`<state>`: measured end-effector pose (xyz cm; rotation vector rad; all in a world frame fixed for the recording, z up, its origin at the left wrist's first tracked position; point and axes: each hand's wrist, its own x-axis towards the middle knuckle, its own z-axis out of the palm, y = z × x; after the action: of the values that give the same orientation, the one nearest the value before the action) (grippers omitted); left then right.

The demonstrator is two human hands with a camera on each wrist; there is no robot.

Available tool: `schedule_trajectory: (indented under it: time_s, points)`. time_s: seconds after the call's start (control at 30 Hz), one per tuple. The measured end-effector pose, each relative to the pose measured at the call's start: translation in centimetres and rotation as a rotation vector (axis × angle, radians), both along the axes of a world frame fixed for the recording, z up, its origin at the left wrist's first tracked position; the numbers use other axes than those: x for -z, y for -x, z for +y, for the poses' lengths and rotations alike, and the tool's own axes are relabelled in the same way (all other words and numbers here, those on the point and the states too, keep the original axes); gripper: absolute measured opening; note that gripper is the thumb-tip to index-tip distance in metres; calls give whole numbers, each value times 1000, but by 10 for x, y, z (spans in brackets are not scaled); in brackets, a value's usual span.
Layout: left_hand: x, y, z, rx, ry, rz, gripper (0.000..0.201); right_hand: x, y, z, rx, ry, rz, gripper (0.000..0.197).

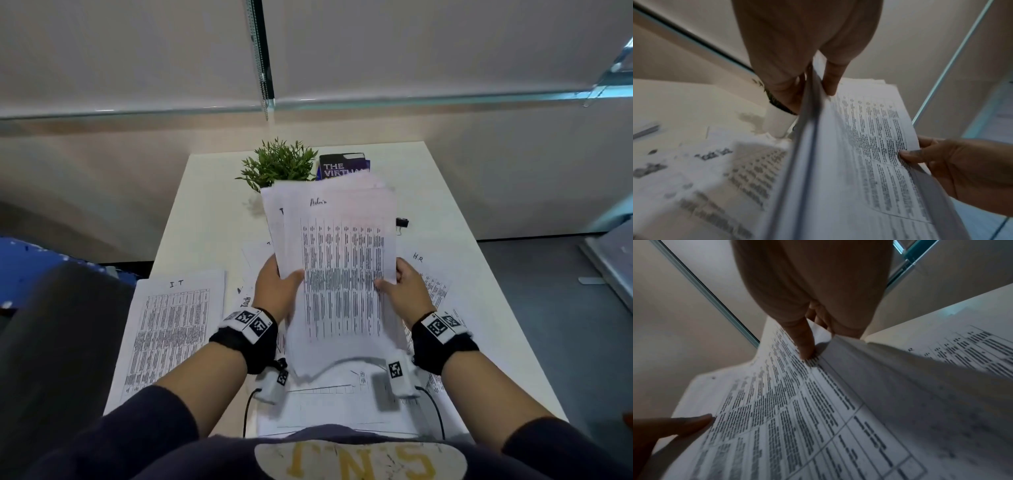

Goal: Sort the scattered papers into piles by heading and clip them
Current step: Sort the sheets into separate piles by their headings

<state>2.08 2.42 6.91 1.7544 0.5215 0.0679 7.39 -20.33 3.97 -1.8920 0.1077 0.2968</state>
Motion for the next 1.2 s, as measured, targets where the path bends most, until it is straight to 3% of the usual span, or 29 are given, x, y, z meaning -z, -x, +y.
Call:
schedule_trajectory:
  time_s: [0.1, 0.23, 0.37, 0.6, 0.73, 0.8, 0.87, 0.93, 1.0, 1.1, 1.2]
  points:
    - [-12, -6, 4, -49, 4, -80, 24, -15, -5, 3, 24, -45, -82, 38]
    - [-18, -1, 5, -51, -20, -202, 27, -25, -2, 0, -8, -95, -123, 25]
    - [-10, 5, 5, 2, 129, -223, 45, -26, 2, -4, -14, -189, -66, 47]
    - [-13, -9, 3, -68, 155, -255, 42, -33, -2, 15, -11, -394, -66, 49]
    - [-20, -17, 1, -134, 188, -219, 23, -26, -12, 16, -36, -351, 17, 51]
    - [-29, -24, 6, -170, 218, -229, 24, -19, -16, 9, -44, -316, 46, 51]
    - [-43, -32, 16, -209, 268, -275, 27, -12, -15, -5, -26, -294, 96, 66]
    - [-59, -38, 25, -233, 421, -354, 32, -4, -14, -20, 10, -325, 136, 70]
    - [-68, -44, 30, -209, 590, -418, 34, 0, -14, -28, 68, -492, 164, 59]
    - [-64, -49, 27, -185, 724, -423, 29, 0, -14, -25, 214, -894, 265, 32]
    - [-51, -47, 21, -201, 824, -338, 42, 0, -12, -21, 268, -958, 324, 14]
